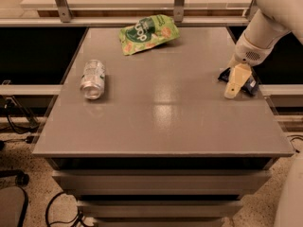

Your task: Move rxbar blueberry near 7up can

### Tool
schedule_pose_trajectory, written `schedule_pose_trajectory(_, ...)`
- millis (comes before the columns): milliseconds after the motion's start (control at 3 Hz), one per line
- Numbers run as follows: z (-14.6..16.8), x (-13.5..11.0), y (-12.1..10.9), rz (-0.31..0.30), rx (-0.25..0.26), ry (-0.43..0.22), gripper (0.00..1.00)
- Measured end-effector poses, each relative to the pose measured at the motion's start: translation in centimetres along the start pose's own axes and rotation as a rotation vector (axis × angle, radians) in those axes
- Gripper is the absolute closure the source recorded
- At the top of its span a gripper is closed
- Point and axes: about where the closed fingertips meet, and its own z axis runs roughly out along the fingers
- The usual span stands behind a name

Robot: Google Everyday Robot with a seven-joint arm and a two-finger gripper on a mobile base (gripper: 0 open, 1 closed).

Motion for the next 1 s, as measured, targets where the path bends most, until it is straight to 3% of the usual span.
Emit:
schedule_pose_trajectory(333, -0.8, -0.2, -0.1, 0.000, 0.000, 0.000, 0.87)
schedule_pose_trajectory(667, -1.2, -0.3, -0.2, 0.000, 0.000, 0.000, 1.00)
schedule_pose_trajectory(1000, -2.7, -2.0, 0.6, -0.080, 0.002, -0.062, 1.00)
